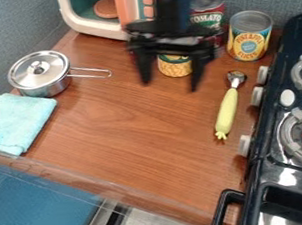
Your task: Move the yellow spoon to the back right of the table.
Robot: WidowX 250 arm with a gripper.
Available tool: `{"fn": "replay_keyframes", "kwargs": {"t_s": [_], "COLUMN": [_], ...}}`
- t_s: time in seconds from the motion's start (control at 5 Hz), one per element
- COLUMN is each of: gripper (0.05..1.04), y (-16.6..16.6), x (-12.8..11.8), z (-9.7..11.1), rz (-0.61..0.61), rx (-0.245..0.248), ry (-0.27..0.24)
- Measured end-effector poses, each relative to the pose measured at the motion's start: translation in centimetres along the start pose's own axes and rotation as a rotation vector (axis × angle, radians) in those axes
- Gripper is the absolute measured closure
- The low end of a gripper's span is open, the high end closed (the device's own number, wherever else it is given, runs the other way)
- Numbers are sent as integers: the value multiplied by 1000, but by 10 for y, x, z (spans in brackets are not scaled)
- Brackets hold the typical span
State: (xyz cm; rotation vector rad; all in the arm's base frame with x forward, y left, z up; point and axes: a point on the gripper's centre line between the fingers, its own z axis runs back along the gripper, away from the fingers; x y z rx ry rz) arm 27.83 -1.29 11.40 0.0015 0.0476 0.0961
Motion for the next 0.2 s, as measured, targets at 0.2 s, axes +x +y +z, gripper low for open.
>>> {"fn": "replay_keyframes", "kwargs": {"t_s": [0.2], "gripper": [83], "y": [19], "x": [-19], "z": [-9], "rz": [-67], "rx": [69], "ry": [21]}}
